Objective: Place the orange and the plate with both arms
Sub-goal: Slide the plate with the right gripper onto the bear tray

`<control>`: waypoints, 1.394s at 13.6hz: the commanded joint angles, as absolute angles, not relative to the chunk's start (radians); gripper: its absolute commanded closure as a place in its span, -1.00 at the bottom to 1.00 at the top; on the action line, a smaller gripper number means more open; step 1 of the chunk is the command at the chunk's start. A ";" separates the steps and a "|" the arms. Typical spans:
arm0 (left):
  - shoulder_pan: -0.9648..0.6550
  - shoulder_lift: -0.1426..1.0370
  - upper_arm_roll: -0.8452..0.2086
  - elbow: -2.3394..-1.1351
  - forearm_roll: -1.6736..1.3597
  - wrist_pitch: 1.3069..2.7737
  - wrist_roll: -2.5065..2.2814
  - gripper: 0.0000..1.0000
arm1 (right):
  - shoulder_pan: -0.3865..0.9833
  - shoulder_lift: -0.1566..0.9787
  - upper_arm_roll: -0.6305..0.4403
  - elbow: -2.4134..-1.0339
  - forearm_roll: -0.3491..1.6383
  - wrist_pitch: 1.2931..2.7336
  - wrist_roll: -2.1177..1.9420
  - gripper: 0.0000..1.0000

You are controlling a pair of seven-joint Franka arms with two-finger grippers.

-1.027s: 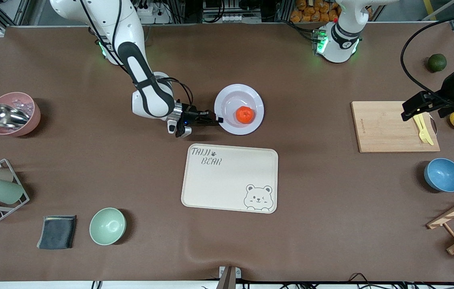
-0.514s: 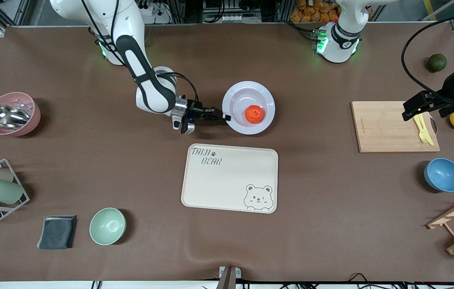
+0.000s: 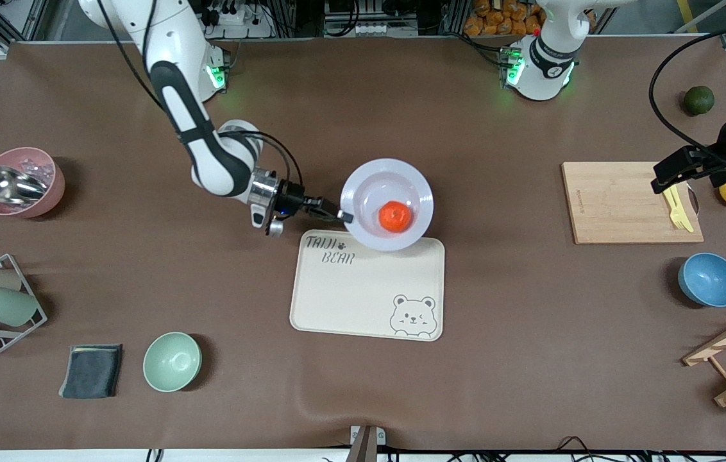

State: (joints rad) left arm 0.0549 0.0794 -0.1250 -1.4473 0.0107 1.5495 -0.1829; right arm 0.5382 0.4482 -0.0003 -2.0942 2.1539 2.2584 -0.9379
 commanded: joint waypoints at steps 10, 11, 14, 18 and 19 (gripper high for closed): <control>0.061 0.063 -0.126 -1.454 0.000 1.539 -0.161 -1.00 | 0.414 0.736 0.009 -1.720 1.967 2.266 -0.876 1.00; 0.061 0.063 -0.126 -1.454 0.000 1.539 -0.161 -1.00 | 0.423 0.753 0.009 -1.709 1.967 2.267 -0.879 1.00; 0.061 0.064 -0.124 -1.454 -0.002 1.539 -0.161 -1.00 | 0.420 0.805 0.011 -1.680 1.968 2.267 -0.943 1.00; 0.061 0.067 -0.126 -1.454 -0.006 1.543 -0.161 -1.00 | 0.431 0.850 0.011 -1.638 1.971 2.269 -0.946 1.00; 0.061 0.067 -0.124 -1.454 -0.006 1.543 -0.161 -1.00 | 0.433 0.850 0.011 -1.637 1.971 2.269 -0.945 1.00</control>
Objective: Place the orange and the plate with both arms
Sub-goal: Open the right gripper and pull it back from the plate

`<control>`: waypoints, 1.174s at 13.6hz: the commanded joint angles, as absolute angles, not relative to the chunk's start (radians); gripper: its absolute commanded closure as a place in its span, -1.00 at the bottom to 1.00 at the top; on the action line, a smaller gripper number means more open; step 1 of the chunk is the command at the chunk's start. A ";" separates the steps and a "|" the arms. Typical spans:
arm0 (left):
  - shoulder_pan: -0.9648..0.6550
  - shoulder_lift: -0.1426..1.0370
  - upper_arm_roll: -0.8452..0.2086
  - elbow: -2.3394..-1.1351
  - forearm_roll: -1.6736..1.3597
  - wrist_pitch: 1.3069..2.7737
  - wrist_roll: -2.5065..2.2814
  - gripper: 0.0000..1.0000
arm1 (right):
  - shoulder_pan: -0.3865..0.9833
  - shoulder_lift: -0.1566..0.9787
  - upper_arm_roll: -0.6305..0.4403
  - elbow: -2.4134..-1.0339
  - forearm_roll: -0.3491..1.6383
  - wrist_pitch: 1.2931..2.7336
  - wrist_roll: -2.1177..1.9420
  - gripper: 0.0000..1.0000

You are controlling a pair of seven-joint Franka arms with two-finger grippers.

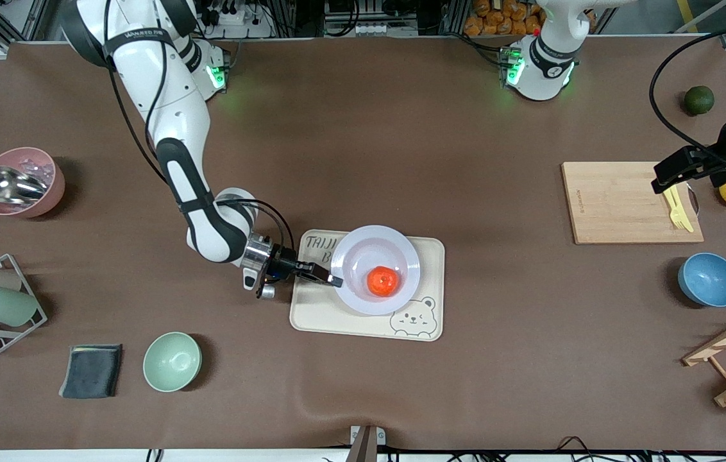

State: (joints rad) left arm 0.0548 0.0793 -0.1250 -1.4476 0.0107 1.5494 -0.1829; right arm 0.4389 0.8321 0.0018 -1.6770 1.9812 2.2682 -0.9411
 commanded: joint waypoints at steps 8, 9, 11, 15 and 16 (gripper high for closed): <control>0.060 0.077 -0.126 -1.454 -0.008 1.554 -0.163 -1.00 | 0.420 0.854 0.009 -1.638 1.957 2.267 -0.945 1.00; 0.060 0.075 -0.126 -1.454 -0.008 1.552 -0.163 -1.00 | 0.423 0.854 0.009 -1.638 1.956 2.269 -0.943 1.00; 0.061 0.074 -0.124 -1.453 -0.008 1.552 -0.161 -1.00 | 0.420 0.854 0.009 -1.640 1.954 2.269 -0.945 0.91; 0.061 0.074 -0.124 -1.453 -0.006 1.552 -0.161 -1.00 | 0.423 0.864 0.009 -1.640 1.928 2.273 -0.945 0.34; 0.061 0.074 -0.124 -1.453 -0.006 1.552 -0.161 -1.00 | 0.423 0.864 0.009 -1.638 1.925 2.284 -0.942 0.34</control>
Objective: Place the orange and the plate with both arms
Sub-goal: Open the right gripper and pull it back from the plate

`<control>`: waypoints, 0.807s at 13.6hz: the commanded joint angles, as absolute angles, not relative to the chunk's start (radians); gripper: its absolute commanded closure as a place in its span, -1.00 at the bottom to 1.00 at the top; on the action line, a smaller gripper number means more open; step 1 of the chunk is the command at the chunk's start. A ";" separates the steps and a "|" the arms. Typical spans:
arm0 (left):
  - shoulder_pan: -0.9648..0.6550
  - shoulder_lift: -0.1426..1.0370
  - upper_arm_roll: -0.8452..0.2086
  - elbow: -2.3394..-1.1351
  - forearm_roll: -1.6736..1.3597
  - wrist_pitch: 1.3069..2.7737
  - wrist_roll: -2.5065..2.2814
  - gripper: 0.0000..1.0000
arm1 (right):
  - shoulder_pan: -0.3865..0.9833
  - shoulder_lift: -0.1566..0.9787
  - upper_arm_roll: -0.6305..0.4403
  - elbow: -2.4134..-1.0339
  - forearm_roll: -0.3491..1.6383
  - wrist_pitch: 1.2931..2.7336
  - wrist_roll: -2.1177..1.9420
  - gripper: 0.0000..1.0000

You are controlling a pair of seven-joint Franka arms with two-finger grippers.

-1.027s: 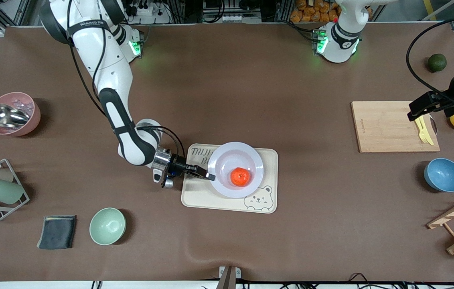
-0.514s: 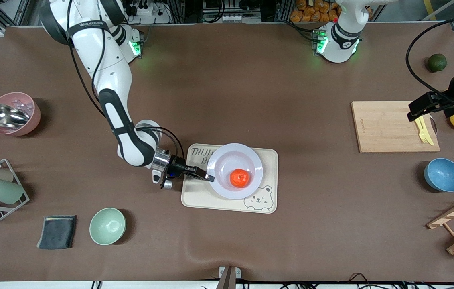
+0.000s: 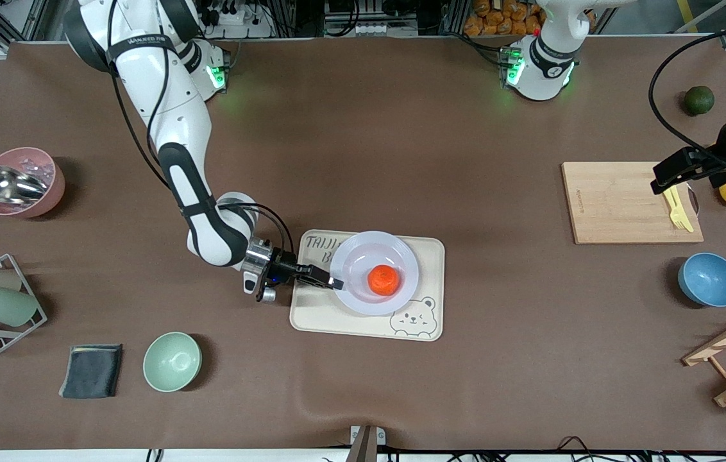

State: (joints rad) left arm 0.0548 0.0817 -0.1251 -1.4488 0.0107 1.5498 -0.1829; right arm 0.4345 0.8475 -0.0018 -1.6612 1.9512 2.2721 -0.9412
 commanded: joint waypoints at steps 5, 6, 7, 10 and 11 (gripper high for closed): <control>0.061 0.075 -0.124 -1.454 -0.006 1.552 -0.160 -1.00 | 0.394 0.859 0.009 -1.638 1.830 2.289 -0.928 0.35; 0.063 0.075 -0.124 -1.454 -0.006 1.552 -0.161 -1.00 | 0.385 0.856 0.008 -1.638 1.807 2.289 -0.924 0.37; 0.063 0.075 -0.124 -1.454 -0.006 1.552 -0.161 -1.00 | 0.384 0.850 0.008 -1.638 1.777 2.289 -0.899 0.38; 0.063 0.075 -0.124 -1.454 -0.006 1.552 -0.161 -1.00 | 0.374 0.831 -0.002 -1.635 1.627 2.287 -0.721 0.43; 0.063 0.075 -0.124 -1.453 -0.006 1.552 -0.161 -1.00 | 0.370 0.825 -0.002 -1.629 1.576 2.281 -0.681 0.41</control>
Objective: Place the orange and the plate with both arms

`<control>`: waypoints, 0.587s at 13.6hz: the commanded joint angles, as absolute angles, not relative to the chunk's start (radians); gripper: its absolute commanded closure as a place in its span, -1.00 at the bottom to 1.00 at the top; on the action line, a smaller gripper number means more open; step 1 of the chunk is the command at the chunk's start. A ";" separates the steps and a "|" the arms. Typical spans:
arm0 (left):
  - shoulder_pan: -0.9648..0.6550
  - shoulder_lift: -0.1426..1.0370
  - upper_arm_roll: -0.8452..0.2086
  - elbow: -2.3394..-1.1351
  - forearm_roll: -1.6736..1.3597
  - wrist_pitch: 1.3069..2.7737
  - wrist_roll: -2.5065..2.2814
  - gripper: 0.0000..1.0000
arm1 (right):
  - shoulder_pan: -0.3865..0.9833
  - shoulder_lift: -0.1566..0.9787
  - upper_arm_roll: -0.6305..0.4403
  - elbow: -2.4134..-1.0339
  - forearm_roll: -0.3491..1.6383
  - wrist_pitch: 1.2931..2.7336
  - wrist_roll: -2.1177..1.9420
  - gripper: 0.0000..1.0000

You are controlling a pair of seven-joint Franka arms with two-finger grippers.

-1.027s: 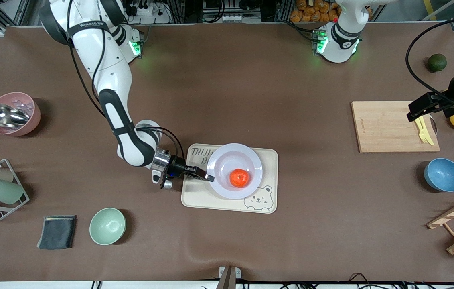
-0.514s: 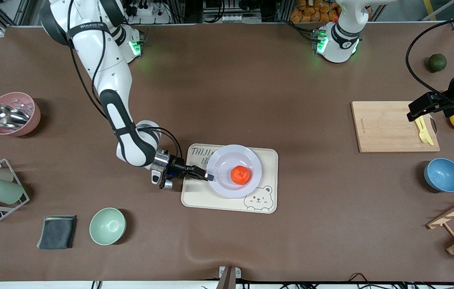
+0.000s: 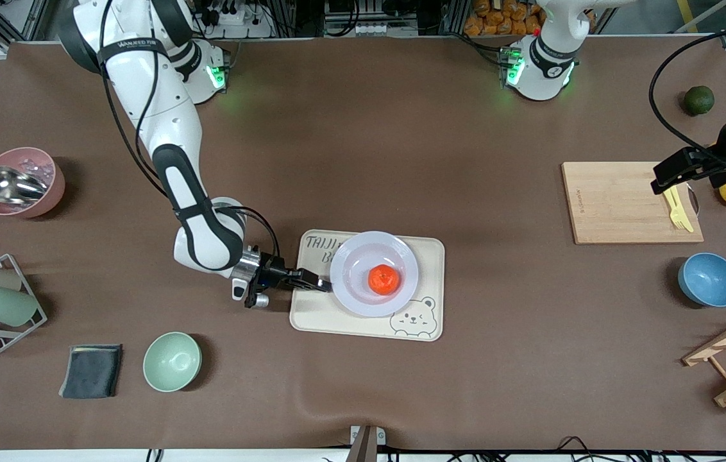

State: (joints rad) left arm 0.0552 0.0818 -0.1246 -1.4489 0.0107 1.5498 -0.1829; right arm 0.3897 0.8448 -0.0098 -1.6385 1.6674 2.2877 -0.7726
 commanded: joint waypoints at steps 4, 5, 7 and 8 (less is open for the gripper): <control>0.063 0.075 -0.124 -1.453 -0.005 1.552 -0.160 -1.00 | 0.351 0.815 -0.003 -1.614 1.531 2.272 -0.602 0.18; 0.063 0.075 -0.124 -1.453 -0.005 1.552 -0.160 -1.00 | 0.347 0.804 -0.005 -1.608 1.496 2.255 -0.559 0.18; 0.063 0.074 -0.124 -1.451 -0.005 1.552 -0.160 -1.00 | 0.302 0.793 -0.006 -1.580 1.386 2.165 -0.464 0.10; 0.063 0.074 -0.124 -1.451 -0.005 1.552 -0.160 -1.00 | 0.267 0.793 -0.006 -1.553 1.308 2.108 -0.428 0.17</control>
State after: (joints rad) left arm 0.0554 0.0818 -0.1246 -1.4489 0.0107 1.5498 -0.1829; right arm 0.3398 0.8170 -0.0199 -1.5804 1.4268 2.1960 -0.5110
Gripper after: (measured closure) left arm 0.000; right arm 0.564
